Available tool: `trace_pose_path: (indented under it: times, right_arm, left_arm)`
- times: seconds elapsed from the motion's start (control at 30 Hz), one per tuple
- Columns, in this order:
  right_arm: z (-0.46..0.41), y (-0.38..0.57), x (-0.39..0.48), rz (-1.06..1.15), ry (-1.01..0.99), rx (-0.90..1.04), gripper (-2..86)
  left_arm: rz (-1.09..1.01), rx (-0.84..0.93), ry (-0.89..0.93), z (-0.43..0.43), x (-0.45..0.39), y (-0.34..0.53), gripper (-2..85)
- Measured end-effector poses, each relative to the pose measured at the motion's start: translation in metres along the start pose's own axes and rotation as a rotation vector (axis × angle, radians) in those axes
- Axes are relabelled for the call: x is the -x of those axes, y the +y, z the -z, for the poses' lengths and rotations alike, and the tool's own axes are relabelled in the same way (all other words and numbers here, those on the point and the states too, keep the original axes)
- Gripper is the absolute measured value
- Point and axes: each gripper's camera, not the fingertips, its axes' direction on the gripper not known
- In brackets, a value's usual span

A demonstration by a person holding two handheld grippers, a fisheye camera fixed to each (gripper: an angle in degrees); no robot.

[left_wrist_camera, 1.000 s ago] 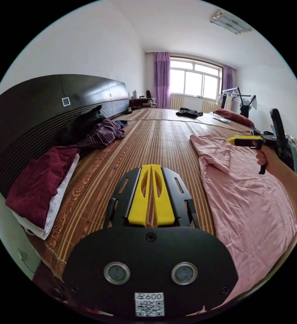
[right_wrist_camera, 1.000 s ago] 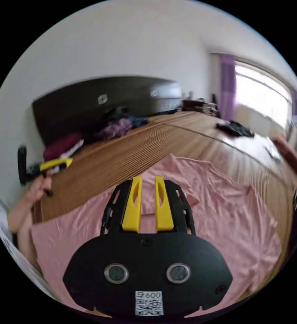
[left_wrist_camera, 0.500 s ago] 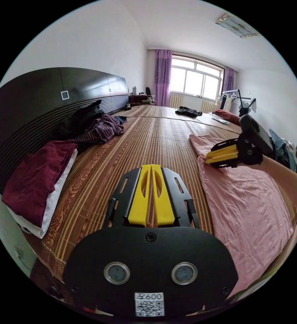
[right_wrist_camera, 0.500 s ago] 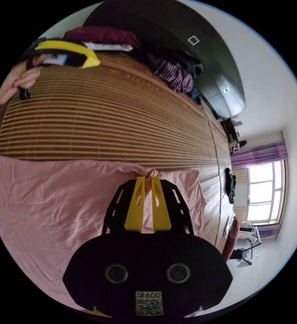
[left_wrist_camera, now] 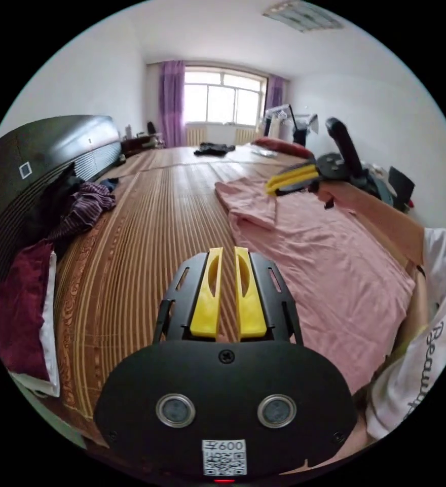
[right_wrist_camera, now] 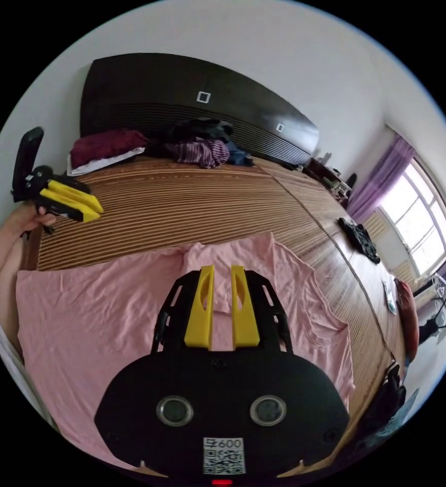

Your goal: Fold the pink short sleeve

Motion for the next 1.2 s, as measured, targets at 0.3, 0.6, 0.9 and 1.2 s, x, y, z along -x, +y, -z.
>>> trace_pose_path:
  times: [0.3,0.6,0.9,1.2]
  right_arm:
    - [-0.096,-0.049,-0.122,-0.257,-0.073,0.013,-0.3]
    - [-0.216,-0.094,-0.195,-0.22,-0.083,0.23,-0.8]
    - [-0.237,-0.092,-0.233,-0.215,-0.081,0.222,-0.9]
    - [-0.24,-0.094,-0.258,-0.223,-0.061,0.178,-0.9]
  left_arm:
    - [-0.262,0.365,0.008,-0.166,-0.057,-0.119,5.1]
    - [-0.203,0.401,0.045,-0.193,-0.078,-0.137,1.6]
    - [-0.233,0.38,-0.052,-0.183,-0.104,-0.148,1.6]
    - [-0.207,0.379,-0.068,-0.166,-0.126,-0.189,4.8]
